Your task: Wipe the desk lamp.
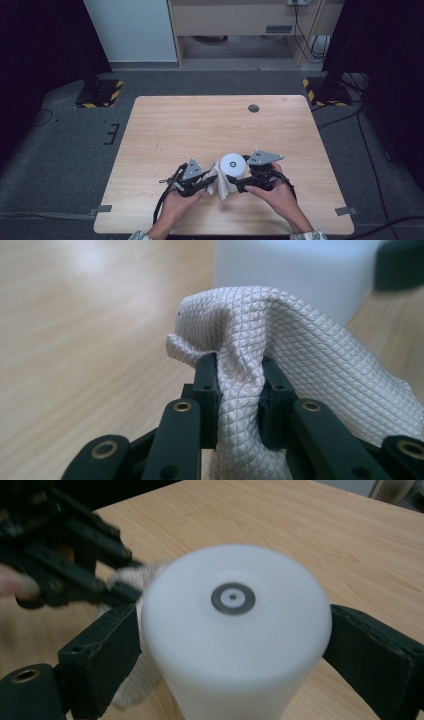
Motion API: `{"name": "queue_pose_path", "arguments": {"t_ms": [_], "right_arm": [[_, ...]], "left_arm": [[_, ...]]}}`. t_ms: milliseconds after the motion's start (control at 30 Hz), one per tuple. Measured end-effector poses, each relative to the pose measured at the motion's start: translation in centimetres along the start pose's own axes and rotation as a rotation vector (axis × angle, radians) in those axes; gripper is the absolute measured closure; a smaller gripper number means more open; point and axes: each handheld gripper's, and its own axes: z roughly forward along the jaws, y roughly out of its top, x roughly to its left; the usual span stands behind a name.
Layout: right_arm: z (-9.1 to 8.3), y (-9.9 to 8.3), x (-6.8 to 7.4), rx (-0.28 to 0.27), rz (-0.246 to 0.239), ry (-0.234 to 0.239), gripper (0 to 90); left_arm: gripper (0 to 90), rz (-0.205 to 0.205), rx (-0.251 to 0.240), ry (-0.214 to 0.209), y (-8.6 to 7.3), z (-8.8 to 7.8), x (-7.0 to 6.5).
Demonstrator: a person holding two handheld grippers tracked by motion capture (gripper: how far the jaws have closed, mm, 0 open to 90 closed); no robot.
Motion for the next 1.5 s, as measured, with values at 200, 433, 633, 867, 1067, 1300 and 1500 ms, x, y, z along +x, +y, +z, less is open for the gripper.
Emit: {"name": "queue_pose_path", "arguments": {"t_ms": [200, 433, 633, 867, 1067, 1300, 1500], "right_arm": [[-0.2, -0.5, -0.2, -0.002, -0.009, 0.001, 11.4], [0.2, -0.5, -0.4, -0.019, -0.006, 0.016, 10.2], [0.0, -0.6, -0.3, -0.008, -0.01, 0.017, 10.4], [0.1, -0.7, 0.0, -0.001, -0.008, 0.025, 10.4], [0.2, -0.8, 0.2, 0.005, -0.003, 0.018, 10.0], [0.4, -0.9, 0.4, 0.012, -0.01, 0.02, 10.0], [0.5, -0.8, 0.6, 0.013, -0.012, 0.024, 9.9]], "left_arm": [[73.5, 0.009, -0.013, 0.006, 0.9, -0.2, -0.1], [73.5, -0.022, 0.066, 0.016, 0.5, 1.7, 2.0], [74.0, -0.002, 0.126, -0.022, -0.2, 2.5, 1.3], [74.2, -0.008, -0.02, -0.003, 1.7, 0.2, 1.3], [74.3, -0.021, 0.138, -0.025, -0.4, 2.6, 1.7], [74.9, -0.007, 0.035, 0.003, 1.2, 0.6, 1.3], [75.1, -0.009, 0.084, -0.005, 0.6, 1.2, 1.3]]}}
